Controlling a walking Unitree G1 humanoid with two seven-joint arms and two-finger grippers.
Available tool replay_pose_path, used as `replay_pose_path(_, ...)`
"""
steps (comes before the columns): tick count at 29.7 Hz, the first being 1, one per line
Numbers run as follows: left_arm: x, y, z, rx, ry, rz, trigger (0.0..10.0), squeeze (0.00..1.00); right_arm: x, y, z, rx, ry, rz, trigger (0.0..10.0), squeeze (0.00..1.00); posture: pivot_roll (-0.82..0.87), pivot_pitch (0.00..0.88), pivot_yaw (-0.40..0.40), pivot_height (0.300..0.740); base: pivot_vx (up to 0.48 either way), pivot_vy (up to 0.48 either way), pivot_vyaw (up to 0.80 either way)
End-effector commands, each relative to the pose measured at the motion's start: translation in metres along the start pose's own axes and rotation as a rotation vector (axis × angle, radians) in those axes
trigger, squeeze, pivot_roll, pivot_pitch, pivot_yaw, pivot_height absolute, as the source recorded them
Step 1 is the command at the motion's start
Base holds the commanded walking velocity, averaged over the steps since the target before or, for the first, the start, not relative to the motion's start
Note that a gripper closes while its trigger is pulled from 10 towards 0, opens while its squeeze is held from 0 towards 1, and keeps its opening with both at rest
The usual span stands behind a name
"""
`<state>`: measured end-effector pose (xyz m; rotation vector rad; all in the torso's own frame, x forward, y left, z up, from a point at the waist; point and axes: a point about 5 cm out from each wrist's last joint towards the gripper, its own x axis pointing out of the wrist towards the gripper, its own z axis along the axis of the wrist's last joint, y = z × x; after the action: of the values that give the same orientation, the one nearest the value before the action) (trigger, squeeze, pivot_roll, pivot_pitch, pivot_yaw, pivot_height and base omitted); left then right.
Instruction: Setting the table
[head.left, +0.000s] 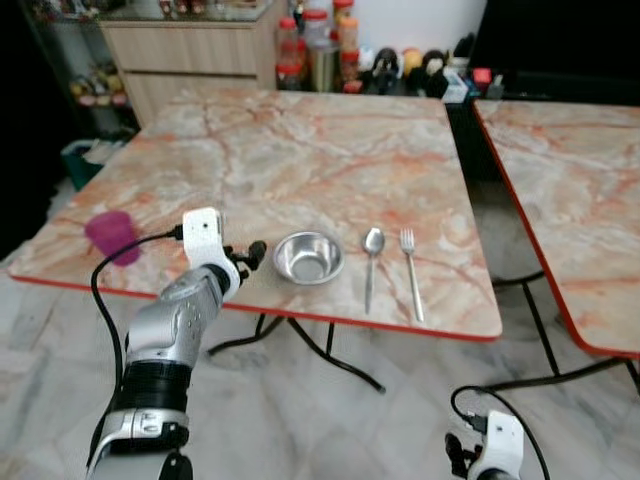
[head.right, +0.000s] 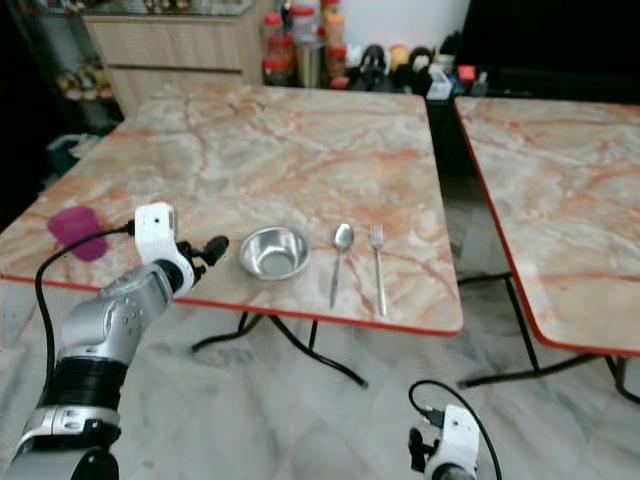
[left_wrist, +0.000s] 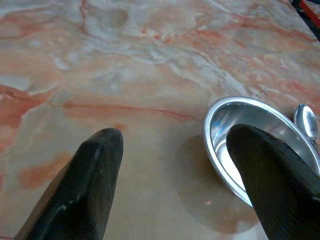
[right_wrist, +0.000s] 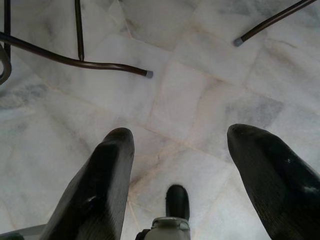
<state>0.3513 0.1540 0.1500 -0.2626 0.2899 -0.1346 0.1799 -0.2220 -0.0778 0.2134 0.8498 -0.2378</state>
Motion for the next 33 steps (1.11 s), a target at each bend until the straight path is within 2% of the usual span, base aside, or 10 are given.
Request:
replay_pose_path(1, 0.0007, 0.0003, -0.0004, 0.014, 0.003, 0.010, 10.0, 0.00, -0.0003, -0.0015, 0.0002, 0.001, -0.003, -0.004, 10.0, 0.00, 0.09, 0.000, 0.005, 0.736, 0.000, 0.000, 0.00)
replay_pose_path(5, 0.0009, 0.0000, -0.0007, 0.014, 0.004, 0.008, 10.0, 0.00, -0.0003, -0.0013, 0.0000, 0.004, -0.003, -0.006, 10.0, 0.00, 0.09, 0.000, 0.006, 0.736, 0.000, 0.000, 0.00)
replay_pose_path(33, 0.0014, -0.0019, 0.0000, 0.007, -0.007, 0.000, 10.0, 0.00, -0.0001, -0.0016, 0.0005, 0.008, -0.003, -0.016, 10.0, 0.00, 0.08, 0.000, 0.007, 0.736, 0.273, 0.000, 0.00)
